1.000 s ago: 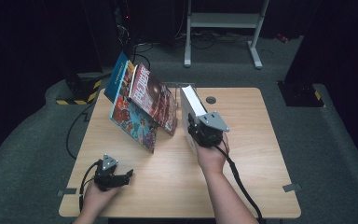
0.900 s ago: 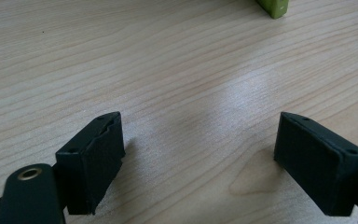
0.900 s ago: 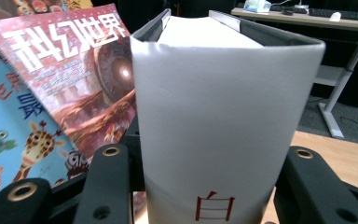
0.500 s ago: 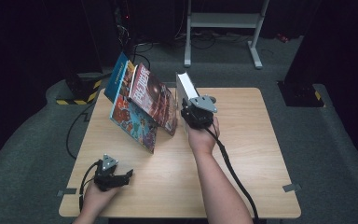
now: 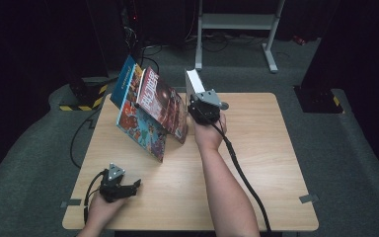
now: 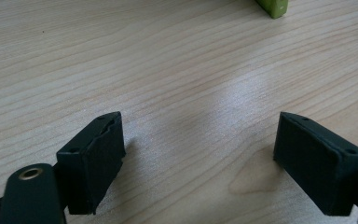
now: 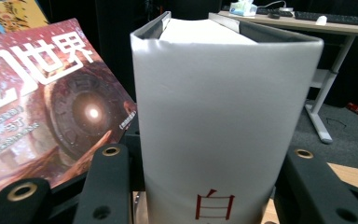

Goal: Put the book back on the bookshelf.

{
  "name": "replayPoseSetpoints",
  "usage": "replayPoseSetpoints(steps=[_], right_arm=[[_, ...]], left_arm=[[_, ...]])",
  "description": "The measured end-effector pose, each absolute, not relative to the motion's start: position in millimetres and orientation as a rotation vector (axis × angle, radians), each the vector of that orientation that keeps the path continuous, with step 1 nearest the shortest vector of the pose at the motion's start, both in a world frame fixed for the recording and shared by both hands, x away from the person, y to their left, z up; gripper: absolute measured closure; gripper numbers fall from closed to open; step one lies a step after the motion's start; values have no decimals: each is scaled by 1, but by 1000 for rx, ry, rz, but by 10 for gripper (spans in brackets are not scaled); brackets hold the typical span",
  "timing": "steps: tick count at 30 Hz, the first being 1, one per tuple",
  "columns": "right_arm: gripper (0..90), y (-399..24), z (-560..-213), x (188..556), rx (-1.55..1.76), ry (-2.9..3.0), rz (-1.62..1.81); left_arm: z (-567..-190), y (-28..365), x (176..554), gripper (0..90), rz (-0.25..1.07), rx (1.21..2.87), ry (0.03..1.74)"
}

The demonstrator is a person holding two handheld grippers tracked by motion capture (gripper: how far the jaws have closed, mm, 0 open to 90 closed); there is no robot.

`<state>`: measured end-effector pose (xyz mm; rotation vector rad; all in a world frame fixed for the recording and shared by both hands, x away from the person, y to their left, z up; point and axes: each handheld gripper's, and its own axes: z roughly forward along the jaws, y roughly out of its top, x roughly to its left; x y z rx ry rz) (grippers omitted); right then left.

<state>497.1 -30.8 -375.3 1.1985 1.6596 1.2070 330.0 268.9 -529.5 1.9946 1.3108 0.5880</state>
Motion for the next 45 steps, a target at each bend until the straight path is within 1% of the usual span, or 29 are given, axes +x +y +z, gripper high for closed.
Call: replayPoseSetpoints(steps=[12, 27, 38, 45], right_arm=[[544, -32, -389, 514, 1224, 1658, 1186], [544, -21, -403, 531, 1235, 1642, 1175], [536, -22, -409, 527, 1236, 1648, 1168], [528, -29, -414, 520, 1233, 1667, 1173]], left_arm=[[-530, 269, 330, 162, 587, 1992, 1312], [-529, 269, 329, 164, 585, 1994, 1311], [-529, 269, 329, 163, 587, 1993, 1311], [-529, 269, 328, 164, 591, 1996, 1316]])
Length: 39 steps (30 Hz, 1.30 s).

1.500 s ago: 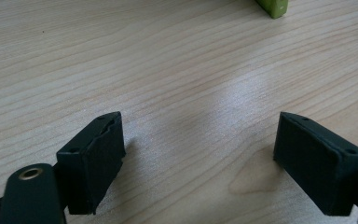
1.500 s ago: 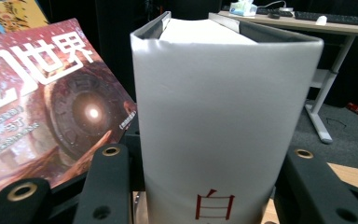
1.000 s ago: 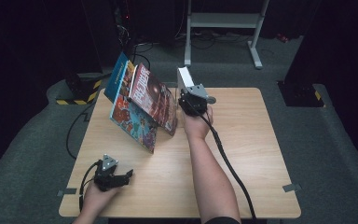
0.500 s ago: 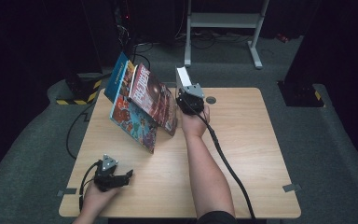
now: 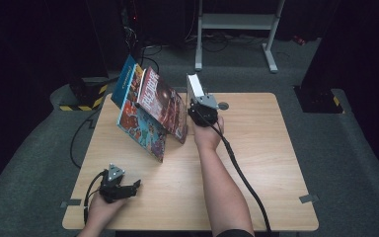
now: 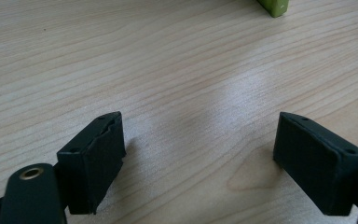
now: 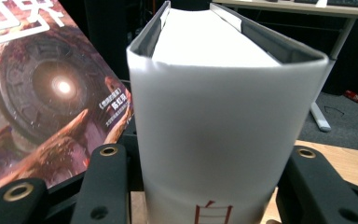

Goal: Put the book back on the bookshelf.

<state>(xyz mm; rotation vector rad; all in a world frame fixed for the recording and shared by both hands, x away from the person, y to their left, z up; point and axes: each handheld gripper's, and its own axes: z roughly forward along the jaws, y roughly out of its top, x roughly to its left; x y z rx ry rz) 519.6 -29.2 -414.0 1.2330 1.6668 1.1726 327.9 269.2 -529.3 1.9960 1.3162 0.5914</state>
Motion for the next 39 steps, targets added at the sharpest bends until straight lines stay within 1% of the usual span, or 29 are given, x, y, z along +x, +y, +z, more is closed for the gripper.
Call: replayPoseSetpoints(steps=[12, 20, 23, 24, 26, 28, 30, 39], right_arm=[[507, -40, -410, 517, 1278, 1722, 1166], [455, -42, -400, 515, 1265, 1700, 1219], [467, -42, -398, 515, 1265, 1700, 1207], [487, -41, -397, 515, 1273, 1697, 1208], [493, -41, -397, 515, 1276, 1698, 1203], [523, -41, -396, 515, 1284, 1701, 1195], [535, -41, -396, 515, 1285, 1694, 1194], [546, -34, -397, 513, 1249, 1651, 1179]], left_arm=[[-529, 269, 328, 164, 589, 1993, 1321], [-529, 269, 328, 164, 590, 1994, 1320], [-529, 269, 328, 164, 589, 1993, 1321], [-529, 269, 328, 164, 588, 1993, 1321], [-529, 269, 328, 165, 588, 1993, 1321], [-529, 269, 327, 165, 589, 1993, 1322], [-529, 269, 327, 165, 589, 1996, 1321], [-529, 269, 327, 165, 589, 1992, 1322]])
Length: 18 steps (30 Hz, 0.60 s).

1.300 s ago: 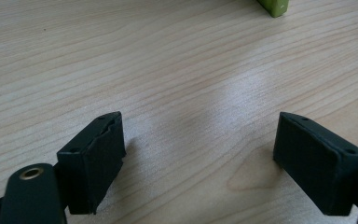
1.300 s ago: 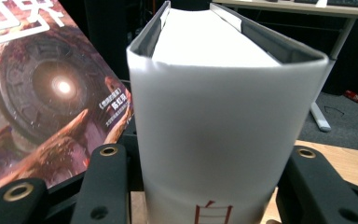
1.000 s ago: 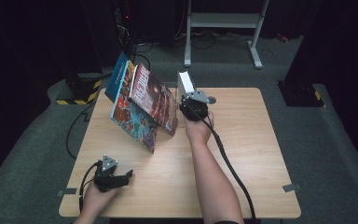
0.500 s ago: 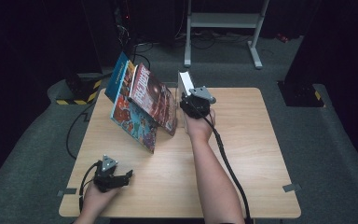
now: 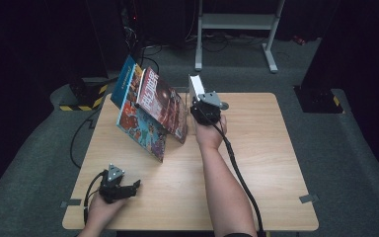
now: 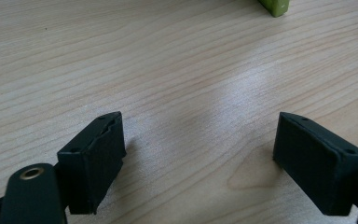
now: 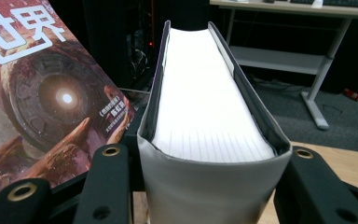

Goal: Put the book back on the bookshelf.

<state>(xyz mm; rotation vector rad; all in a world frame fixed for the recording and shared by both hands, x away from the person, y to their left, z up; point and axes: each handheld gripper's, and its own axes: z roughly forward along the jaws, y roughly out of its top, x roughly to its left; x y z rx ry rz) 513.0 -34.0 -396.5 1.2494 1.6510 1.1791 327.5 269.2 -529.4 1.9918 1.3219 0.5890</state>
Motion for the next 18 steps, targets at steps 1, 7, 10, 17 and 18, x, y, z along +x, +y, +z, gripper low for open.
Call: replayPoseSetpoints(steps=[1, 7, 10, 17, 18], right_arm=[[547, -33, -396, 513, 1246, 1650, 1178], [546, -29, -394, 519, 1250, 1636, 1180], [546, -28, -395, 521, 1253, 1627, 1182], [546, -23, -396, 528, 1253, 1620, 1175], [546, -23, -396, 528, 1253, 1620, 1175]], left_arm=[[-529, 269, 328, 165, 589, 1992, 1322], [-529, 269, 328, 165, 589, 1991, 1321], [-529, 269, 328, 165, 588, 1991, 1321], [-529, 269, 328, 166, 588, 1991, 1321], [-529, 269, 328, 166, 588, 1991, 1321]])
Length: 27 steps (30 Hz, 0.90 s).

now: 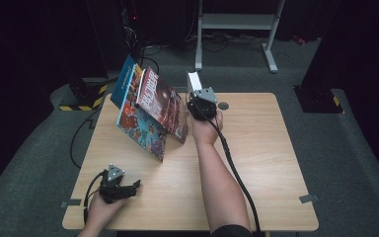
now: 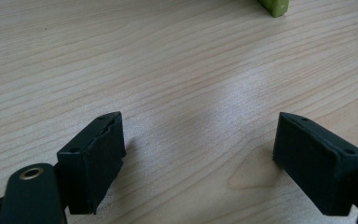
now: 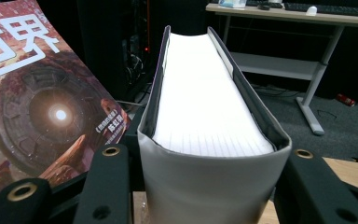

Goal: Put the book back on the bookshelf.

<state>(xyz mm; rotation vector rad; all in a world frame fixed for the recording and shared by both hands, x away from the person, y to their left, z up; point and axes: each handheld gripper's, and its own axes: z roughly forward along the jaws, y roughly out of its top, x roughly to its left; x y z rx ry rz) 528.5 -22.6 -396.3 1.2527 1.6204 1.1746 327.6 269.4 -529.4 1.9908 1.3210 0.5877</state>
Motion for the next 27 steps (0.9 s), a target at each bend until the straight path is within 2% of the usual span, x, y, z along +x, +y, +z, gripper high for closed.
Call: replayPoseSetpoints(steps=[27], right_arm=[[536, -20, -399, 532, 1253, 1621, 1181]], left_arm=[[-529, 269, 327, 167, 586, 1995, 1320]])
